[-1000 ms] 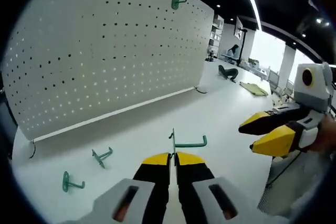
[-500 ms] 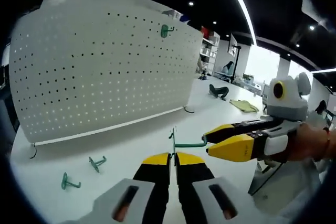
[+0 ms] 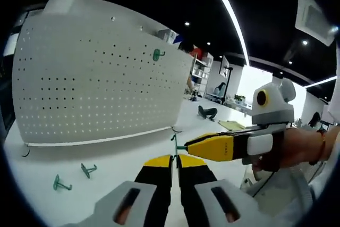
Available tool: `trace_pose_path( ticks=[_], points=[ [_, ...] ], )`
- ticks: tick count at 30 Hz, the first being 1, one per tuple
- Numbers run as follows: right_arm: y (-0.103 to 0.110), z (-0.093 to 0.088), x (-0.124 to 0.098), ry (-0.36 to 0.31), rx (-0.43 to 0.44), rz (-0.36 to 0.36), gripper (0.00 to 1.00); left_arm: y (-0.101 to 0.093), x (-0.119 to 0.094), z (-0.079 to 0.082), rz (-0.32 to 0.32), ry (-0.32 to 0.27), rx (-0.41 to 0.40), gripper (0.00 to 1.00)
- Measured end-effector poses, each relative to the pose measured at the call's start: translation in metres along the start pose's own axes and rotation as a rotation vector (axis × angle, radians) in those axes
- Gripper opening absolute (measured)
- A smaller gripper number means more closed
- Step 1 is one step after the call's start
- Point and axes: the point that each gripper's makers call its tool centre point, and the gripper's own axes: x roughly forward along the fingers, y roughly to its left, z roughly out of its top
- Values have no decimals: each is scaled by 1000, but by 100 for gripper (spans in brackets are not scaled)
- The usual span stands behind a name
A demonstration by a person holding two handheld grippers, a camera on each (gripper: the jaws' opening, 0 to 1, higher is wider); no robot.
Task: Insert the hook assembly into the mounting plate slot until the hook locks in place.
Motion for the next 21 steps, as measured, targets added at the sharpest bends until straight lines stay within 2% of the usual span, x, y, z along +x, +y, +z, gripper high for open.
trace_pose_path(
  ticks=[5, 10, 15, 17, 21],
  points=[
    [11, 6, -6, -6, 1, 11, 6, -5, -7, 7, -5, -41, 8, 4],
    [19, 10, -9, -19, 74, 19, 4, -9, -12, 14, -8, -73, 34, 4],
    [25, 10, -12, -28, 108, 26, 4, -11, -17, 15, -23, -81, 51, 4],
    [29, 11, -12, -36, 164, 37, 4, -12, -19, 16, -35, -81, 47, 4],
    [34, 10, -14, -35, 150, 43, 5, -13, -22, 16, -51, -87, 64, 4]
  ],
)
